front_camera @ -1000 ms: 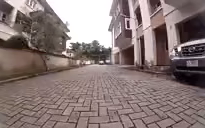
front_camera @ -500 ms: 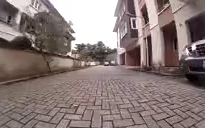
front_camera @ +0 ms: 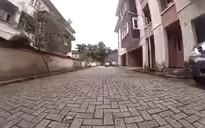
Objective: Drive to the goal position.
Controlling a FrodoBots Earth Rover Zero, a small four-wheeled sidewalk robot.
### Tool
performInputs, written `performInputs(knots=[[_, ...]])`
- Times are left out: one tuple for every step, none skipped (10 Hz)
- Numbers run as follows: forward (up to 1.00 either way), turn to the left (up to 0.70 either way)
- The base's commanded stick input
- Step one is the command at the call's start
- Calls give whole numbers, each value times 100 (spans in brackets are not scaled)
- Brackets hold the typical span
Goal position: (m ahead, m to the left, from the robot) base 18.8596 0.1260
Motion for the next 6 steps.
performInputs(knots=[[70, 0], [70, 0], [70, 0], [70, 0], [70, 0], [70, 0]])
